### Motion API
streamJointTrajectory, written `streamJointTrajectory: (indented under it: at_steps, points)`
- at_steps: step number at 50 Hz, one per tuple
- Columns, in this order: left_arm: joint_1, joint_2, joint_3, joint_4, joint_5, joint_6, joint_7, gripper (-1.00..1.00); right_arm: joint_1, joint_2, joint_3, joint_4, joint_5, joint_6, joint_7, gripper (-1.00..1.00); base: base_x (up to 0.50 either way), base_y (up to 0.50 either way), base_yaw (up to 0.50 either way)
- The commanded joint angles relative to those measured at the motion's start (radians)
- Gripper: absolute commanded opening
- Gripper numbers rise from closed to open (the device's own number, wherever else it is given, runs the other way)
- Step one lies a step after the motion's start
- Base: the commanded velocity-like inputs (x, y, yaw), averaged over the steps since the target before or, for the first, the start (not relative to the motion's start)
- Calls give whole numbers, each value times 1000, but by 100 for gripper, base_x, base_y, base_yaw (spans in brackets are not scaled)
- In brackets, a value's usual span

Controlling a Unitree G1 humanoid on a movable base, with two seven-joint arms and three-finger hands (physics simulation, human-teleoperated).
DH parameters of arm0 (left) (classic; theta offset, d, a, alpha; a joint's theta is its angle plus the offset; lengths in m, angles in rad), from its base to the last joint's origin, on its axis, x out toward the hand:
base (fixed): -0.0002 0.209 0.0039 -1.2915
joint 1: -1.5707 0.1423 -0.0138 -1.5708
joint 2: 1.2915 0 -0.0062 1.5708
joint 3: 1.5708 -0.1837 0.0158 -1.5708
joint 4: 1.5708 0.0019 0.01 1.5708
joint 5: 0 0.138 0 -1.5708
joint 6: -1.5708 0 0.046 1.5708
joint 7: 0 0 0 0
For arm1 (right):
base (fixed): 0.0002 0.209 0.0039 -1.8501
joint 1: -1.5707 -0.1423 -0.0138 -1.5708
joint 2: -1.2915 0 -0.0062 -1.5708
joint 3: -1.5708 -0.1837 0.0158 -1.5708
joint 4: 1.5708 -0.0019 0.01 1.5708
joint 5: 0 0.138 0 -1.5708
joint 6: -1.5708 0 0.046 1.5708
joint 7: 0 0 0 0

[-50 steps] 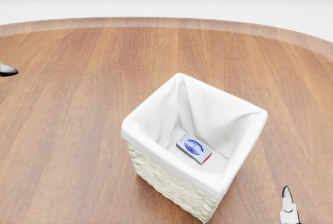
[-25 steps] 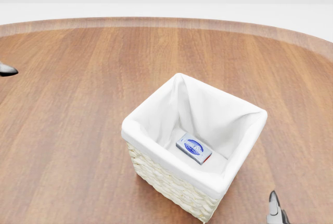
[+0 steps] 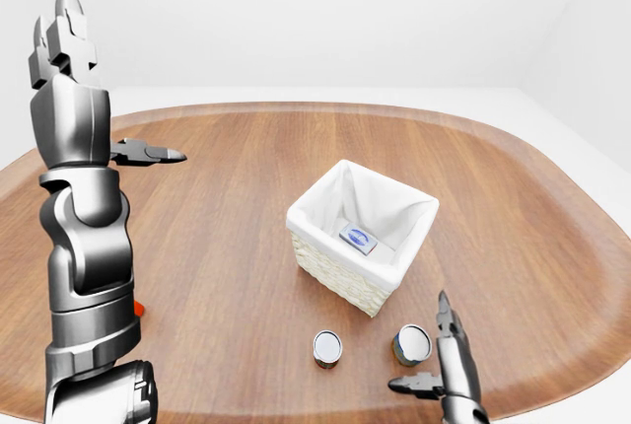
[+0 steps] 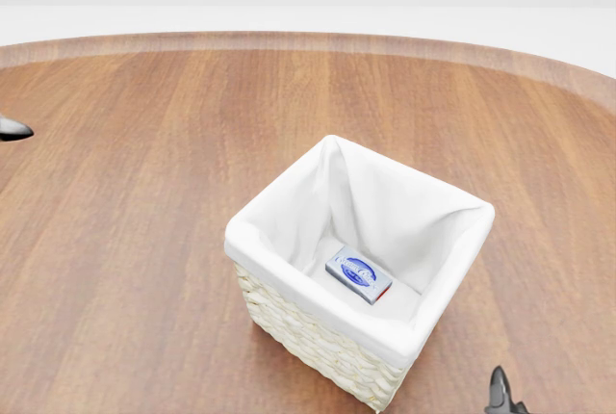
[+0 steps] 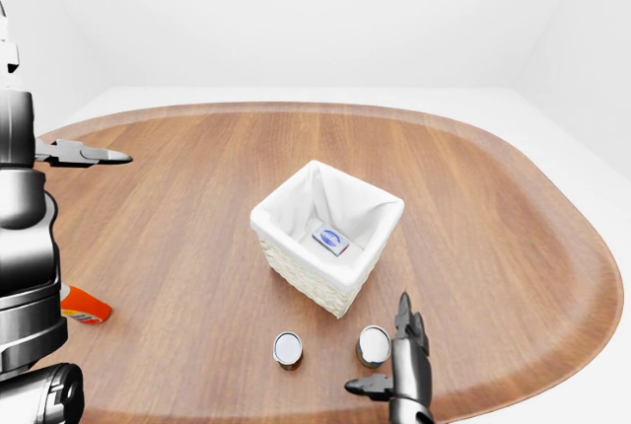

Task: Pick up the alphabet soup and the cream cheese box, and put them in the basket.

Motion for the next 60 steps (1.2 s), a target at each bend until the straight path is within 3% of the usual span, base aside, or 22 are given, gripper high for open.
streamJointTrajectory:
  at_steps: [1,13,31,45,46,47,48,49,51,60]
  points:
    - [0,0,-1,4,0,0,2,100,-42,-5,6,82,3,0,-27,100,0,0,0]
    - [2,-2,-1,0,4,0,-2,100,-99,-2,16,98,15,0,-18,100,0,0,0]
    - [2,-1,1,-8,1,0,-5,100,-176,-20,9,337,-15,0,-102,100,0,0,0]
    - [1,0,1,-8,1,0,-5,100,-198,-21,9,388,-30,0,-120,97,0,0,0]
    - [1,0,1,-8,1,0,-5,100,-200,-22,9,392,-30,0,-122,82,0,0,0]
    - [0,0,1,-9,1,0,-6,100,-203,-23,9,398,-30,0,-123,7,0,0,0]
    - [0,0,1,-9,1,0,-6,100,-206,-23,10,404,-34,0,-127,-14,0,0,0]
    - [0,0,0,-4,0,0,-2,100,-215,-24,9,420,-37,0,-134,-58,0,0,0]
    - [0,-1,-1,2,0,0,2,100,-221,-26,9,431,-37,0,-137,-95,0,0,0]
    - [1,-1,0,-7,1,0,-4,100,-229,-27,7,446,-40,0,-149,-100,0,0,0]
